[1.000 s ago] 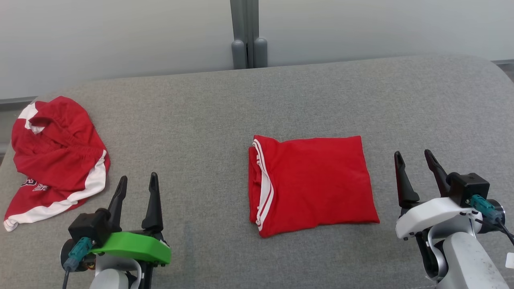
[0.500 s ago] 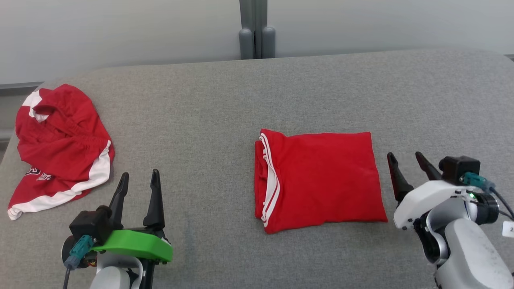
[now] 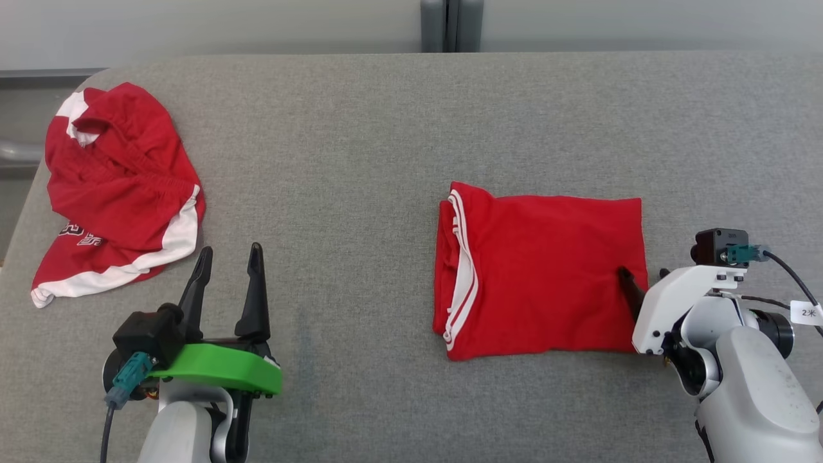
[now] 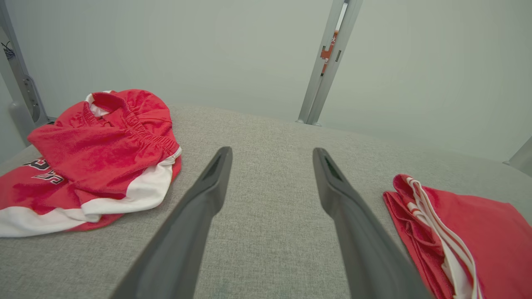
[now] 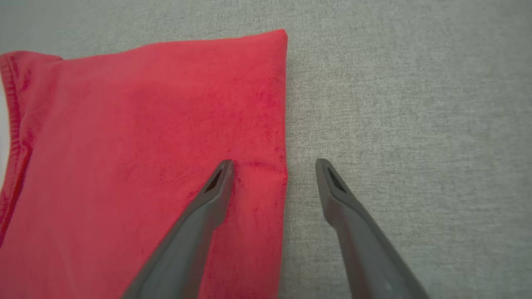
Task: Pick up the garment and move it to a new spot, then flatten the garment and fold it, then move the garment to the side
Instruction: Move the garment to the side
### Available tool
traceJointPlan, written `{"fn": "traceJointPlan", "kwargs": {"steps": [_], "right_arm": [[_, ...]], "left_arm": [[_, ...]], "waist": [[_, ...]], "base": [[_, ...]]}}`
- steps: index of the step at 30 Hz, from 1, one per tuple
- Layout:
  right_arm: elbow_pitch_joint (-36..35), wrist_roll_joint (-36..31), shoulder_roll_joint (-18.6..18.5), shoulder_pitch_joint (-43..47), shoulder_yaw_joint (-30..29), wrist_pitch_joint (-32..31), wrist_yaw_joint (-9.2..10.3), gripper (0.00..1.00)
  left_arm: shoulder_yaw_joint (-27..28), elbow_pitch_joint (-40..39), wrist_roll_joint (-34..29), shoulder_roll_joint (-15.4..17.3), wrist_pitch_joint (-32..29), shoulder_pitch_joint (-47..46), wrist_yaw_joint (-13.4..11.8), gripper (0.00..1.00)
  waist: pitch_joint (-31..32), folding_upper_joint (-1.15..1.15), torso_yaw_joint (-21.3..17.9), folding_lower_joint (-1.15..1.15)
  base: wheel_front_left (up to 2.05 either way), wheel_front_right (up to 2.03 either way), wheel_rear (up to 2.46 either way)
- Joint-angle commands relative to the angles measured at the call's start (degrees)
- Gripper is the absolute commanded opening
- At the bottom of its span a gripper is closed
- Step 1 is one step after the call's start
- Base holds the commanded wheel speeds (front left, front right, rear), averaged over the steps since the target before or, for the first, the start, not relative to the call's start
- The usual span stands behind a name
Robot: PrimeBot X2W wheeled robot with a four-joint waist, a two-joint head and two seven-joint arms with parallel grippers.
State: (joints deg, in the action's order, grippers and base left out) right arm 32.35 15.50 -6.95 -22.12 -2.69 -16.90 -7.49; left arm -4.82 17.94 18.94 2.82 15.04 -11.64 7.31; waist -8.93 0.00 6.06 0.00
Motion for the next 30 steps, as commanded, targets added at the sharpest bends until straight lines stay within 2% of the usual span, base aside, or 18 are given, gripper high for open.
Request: {"fn": "traceJointPlan", "kwargs": {"steps": [1,7,8,9,10,22,26,30], "right_arm": [[0.9,0.1,0.3,-0.6,-0.4,-1.1,-0.01,1.0],[4.4,-0.2,1.1,0.5,0.9,-6.3,-0.04,1.0],[4.4,-0.1,1.0,0.4,1.7,-7.0,-0.1,0.84],[4.3,-0.2,0.6,0.4,2.8,-7.8,-0.18,0.34],[4.2,-0.4,0.2,0.4,4.0,-8.4,-0.19,0.0],[-1.6,-3.5,-11.4,-5.5,17.0,-12.6,0.12,0.0],[-4.0,-3.3,-15.1,-9.9,22.9,-12.7,0.11,0.0],[-4.6,-3.0,-17.3,-14.3,25.3,-10.7,0.07,0.0]], "left_arm": [[0.1,-0.2,0.5,0.2,0.2,-1.1,0.2,1.0],[0.0,0.1,0.8,0.2,0.2,-1.2,0.2,1.0],[0.0,0.1,0.9,0.2,0.2,-1.3,0.2,1.0],[0.1,0.1,0.9,0.2,0.2,-1.4,0.2,1.0],[0.1,0.1,0.9,0.2,0.2,-1.4,0.2,1.0],[0.1,-2.0,0.0,0.2,0.2,-2.8,0.2,1.0],[1.2,-3.9,-0.7,0.2,0.2,-3.4,0.2,1.0],[1.6,-6.6,-2.1,0.1,0.2,-4.3,0.2,1.0]], "waist": [[-1.2,0.0,1.2,0.0],[-1.9,0.0,1.7,0.0],[-1.9,0.0,1.8,0.0],[-2.1,0.0,1.8,0.0],[-2.2,0.0,1.8,0.0],[-5.9,0.0,0.0,0.0],[-8.3,0.0,-2.8,0.0],[-10.8,0.0,-6.7,0.0]], "base": [[0.0,0.0,0.0],[0.0,0.0,0.0],[0.0,0.0,0.0],[0.0,0.0,0.0],[0.0,0.0,0.0],[0.0,0.0,0.0],[0.0,0.0,0.0],[0.0,0.0,0.0]]}}
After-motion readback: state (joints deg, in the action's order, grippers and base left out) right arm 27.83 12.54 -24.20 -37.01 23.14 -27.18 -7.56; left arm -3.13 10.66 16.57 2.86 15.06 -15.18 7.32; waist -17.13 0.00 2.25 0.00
